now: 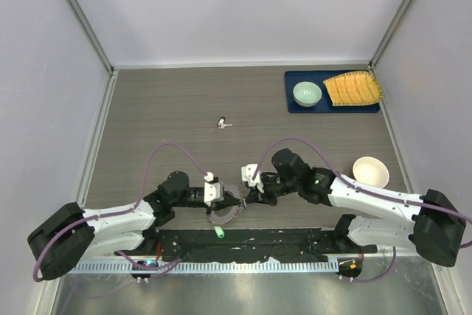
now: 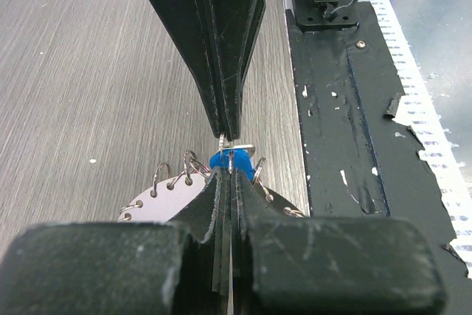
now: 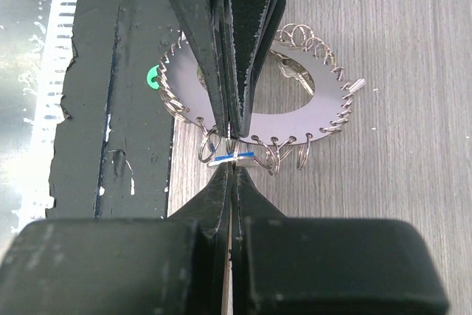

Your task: Put the keys on the keyring

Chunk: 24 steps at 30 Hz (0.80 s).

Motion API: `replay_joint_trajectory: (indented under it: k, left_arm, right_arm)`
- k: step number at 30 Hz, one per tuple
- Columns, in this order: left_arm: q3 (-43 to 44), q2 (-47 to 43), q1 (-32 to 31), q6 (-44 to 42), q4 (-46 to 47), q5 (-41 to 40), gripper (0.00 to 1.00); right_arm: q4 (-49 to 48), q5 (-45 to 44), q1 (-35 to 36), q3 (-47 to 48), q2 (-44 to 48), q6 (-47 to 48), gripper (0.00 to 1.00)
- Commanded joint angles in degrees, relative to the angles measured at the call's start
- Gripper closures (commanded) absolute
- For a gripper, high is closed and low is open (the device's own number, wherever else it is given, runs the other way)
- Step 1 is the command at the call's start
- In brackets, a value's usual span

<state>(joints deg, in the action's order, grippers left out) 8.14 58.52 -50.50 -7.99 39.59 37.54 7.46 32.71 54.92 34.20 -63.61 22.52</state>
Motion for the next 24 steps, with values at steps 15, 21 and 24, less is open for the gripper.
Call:
replay_joint_trajectory:
  k: [15,21,24]
  left_arm:
    - [0.8,-3.1,0.0,-2.0,2.6,-2.6,1.0]
    - [0.9,-3.1,0.0,-1.9,2.6,-2.2,1.0]
    - [1.0,-2.8,-0.1,-1.9,2.8,-1.9,1.0]
  right_arm:
    - [0.6,-2.8,0.4,1.1,3.4,-0.7,0.99]
    - [0.4,-2.8,0.4,1.1,3.4,-0.6,0.99]
    - [0.4,-2.9,0.4,1.0,3.4,-0.6,0.99]
